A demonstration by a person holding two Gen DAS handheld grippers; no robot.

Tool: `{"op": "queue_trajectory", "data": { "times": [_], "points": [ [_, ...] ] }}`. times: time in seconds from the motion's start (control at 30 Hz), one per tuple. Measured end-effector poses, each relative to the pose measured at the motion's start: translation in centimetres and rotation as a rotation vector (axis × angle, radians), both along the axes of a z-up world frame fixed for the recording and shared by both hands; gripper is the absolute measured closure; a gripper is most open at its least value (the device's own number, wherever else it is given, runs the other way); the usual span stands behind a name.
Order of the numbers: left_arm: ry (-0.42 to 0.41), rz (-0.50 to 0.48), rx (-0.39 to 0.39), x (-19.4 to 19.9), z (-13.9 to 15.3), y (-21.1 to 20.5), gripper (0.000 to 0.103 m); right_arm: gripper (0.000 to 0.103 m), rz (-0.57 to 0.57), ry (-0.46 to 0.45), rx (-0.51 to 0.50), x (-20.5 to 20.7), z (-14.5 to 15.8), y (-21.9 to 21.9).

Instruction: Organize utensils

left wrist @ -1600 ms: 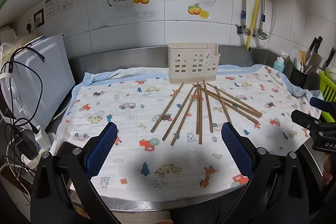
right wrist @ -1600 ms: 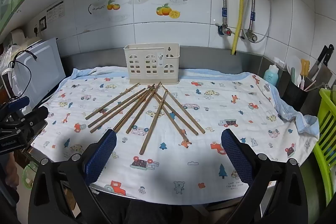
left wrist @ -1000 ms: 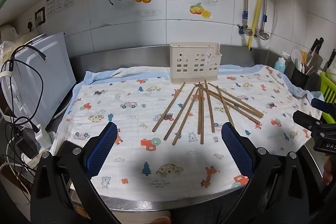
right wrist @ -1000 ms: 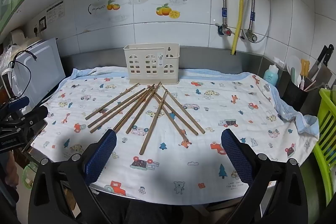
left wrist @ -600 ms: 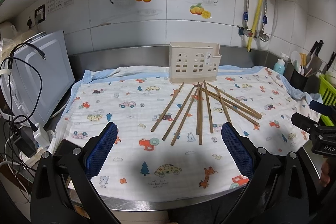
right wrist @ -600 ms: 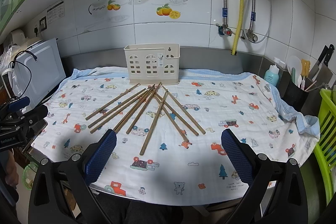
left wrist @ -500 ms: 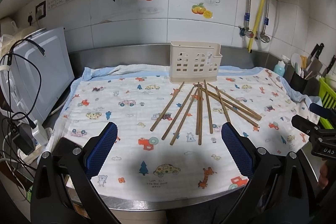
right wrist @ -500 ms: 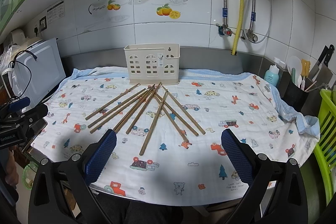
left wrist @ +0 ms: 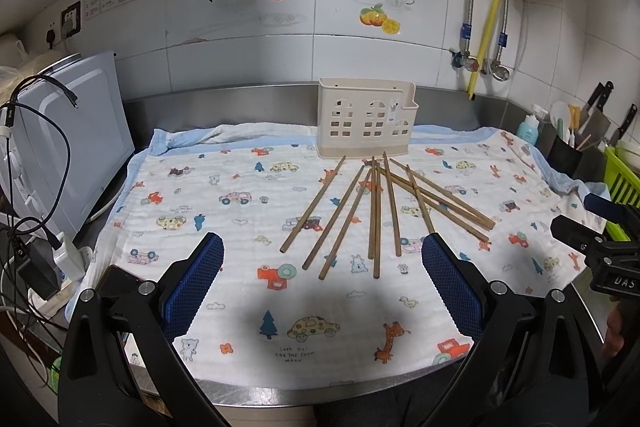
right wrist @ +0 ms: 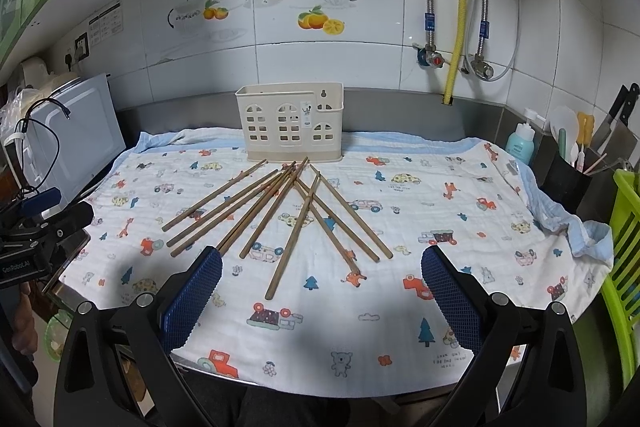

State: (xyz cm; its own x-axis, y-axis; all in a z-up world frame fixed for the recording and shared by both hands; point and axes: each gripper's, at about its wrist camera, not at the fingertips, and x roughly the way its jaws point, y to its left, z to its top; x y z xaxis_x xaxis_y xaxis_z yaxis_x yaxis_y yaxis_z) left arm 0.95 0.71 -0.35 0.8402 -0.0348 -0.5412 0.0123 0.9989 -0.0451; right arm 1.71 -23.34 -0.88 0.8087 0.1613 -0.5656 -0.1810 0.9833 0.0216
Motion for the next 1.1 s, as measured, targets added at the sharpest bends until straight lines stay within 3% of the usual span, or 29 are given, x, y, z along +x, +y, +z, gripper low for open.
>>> {"op": "queue_trajectory", "data": {
  "times": [0.67, 1.1],
  "points": [
    [0.014, 0.010, 0.012, 1.5, -0.2, 0.0, 0.005, 0.006, 0.020, 0.016, -0.003, 1.5, -0.2, 0.1],
    [0.043, 0.014, -0.001, 3.7, -1.8, 1.8, 0.006, 0.006, 0.035, 0.050, -0.009, 3.9, -1.8, -0.4]
  ]
}}
